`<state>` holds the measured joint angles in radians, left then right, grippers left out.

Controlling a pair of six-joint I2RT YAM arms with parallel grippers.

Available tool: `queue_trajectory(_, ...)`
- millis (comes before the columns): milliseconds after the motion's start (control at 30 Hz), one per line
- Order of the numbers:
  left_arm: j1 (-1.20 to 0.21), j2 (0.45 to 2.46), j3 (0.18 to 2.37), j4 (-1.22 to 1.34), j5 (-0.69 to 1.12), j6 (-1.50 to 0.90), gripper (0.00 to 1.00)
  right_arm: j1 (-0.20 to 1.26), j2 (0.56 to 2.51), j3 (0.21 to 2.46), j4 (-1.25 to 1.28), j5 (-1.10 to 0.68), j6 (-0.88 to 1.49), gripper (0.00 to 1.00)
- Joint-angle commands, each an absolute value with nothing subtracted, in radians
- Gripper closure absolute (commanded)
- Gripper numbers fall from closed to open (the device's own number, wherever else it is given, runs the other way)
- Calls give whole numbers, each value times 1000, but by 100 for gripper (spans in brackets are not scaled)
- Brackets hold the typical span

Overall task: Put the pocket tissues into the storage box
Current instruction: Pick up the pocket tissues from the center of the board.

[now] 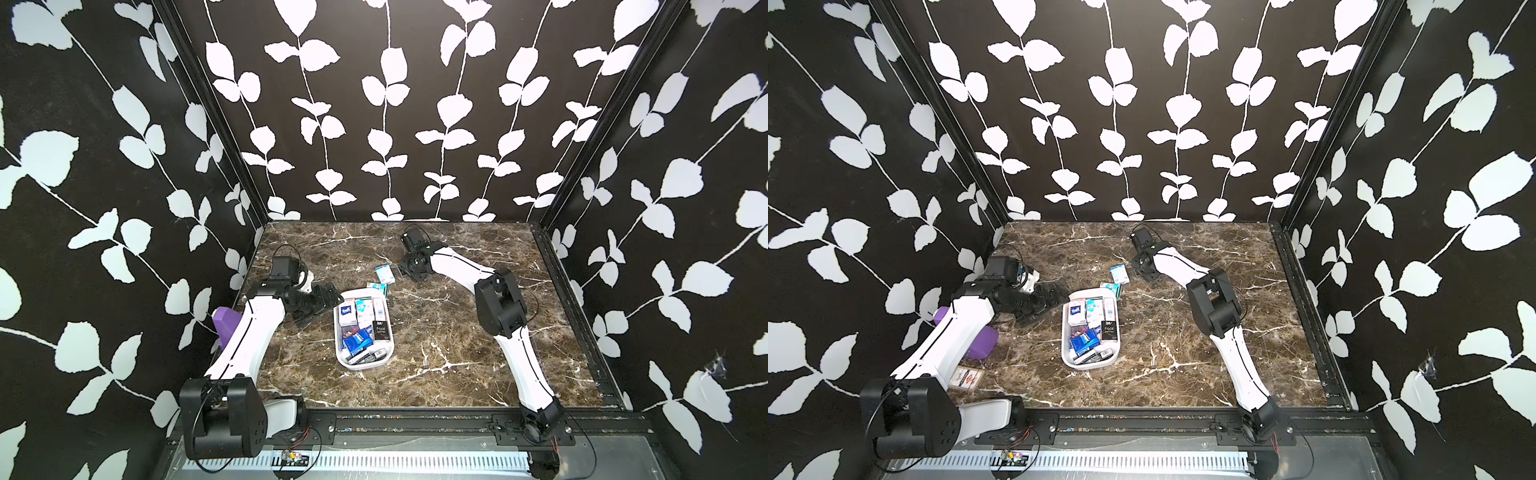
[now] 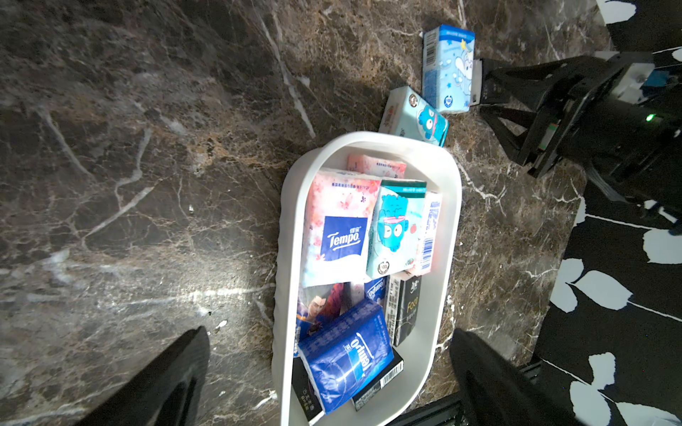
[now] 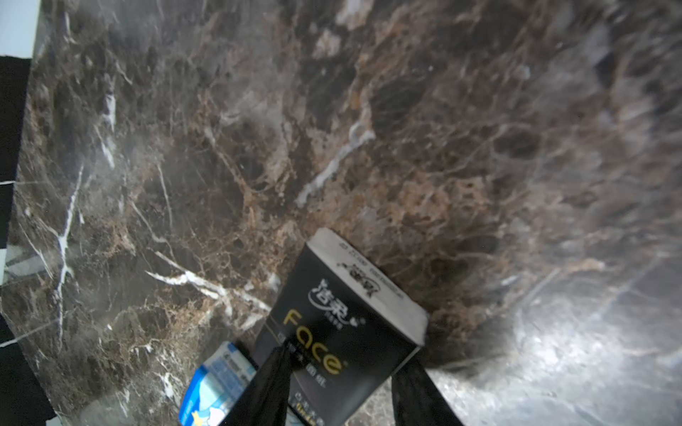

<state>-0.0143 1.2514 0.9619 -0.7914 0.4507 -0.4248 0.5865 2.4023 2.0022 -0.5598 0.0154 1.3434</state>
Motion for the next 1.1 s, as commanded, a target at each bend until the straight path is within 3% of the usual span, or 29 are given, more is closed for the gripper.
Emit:
queue_trajectory(0, -11, 1253, 966, -814, 444, -405, 1, 580, 2450, 2042, -607, 32, 1368, 56)
queue_trajectory(167, -10, 1254, 979, -830, 435, -391, 1, 578, 2450, 2026, -617, 39, 1354, 81)
queue_trajectory(367, -11, 1259, 989, -832, 430, -381, 1, 574, 2426, 2052, -631, 29, 1213, 100)
queue_trajectory(767, -9, 1272, 975, -765, 478, -411, 1, 583, 2232, 2049, -782, -251, 742, 100)
queue_trajectory(1067, -9, 1236, 928, -741, 522, -425, 1, 742, 2084, 1928, -921, -338, 580, 100)
